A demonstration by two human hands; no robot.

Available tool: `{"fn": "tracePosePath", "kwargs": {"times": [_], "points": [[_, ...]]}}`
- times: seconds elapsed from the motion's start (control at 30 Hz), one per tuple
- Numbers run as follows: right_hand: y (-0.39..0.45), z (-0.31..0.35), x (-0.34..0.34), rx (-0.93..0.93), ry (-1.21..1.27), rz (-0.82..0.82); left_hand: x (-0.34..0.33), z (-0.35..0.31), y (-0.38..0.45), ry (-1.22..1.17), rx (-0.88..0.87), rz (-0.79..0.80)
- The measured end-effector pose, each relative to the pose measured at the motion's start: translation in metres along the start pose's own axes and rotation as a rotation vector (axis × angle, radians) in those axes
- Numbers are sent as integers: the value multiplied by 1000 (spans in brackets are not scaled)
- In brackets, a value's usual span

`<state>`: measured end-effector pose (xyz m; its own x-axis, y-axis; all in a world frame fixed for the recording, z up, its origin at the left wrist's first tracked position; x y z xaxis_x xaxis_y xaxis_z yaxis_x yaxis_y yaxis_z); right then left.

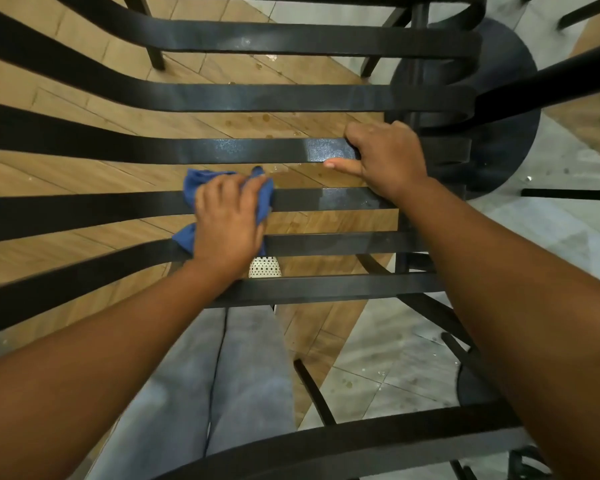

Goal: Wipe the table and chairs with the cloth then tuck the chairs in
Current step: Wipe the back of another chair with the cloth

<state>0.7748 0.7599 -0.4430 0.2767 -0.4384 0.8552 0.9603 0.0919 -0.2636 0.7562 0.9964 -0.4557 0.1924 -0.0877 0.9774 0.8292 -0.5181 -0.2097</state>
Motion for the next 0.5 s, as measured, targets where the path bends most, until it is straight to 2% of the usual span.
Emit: {"fn": "tracePosePath", "kwargs": {"times": [0.1,0.27,0.37,0.5], "points": [[-1,0,0,23,-13,-3,0,-56,9,87,-71,-111],[2,2,3,56,-8,23,4,-140,19,13,-24,-185],[4,3,4,64,-27,70,4,-147,21,-18,34,-205],[4,2,5,49,1,59,5,-127,19,-58,-76,-211]]}}
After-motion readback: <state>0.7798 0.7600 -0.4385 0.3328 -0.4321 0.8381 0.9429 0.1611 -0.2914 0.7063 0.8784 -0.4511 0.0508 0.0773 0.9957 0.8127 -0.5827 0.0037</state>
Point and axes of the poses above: each hand's wrist, its own y-axis towards the middle knuckle, its own x-axis out of the back of the hand, z = x × y, the point moved 4 cm from there along y, towards the middle knuckle, and after that the axes turned 14 degrees about y, right-handed, at the moved point
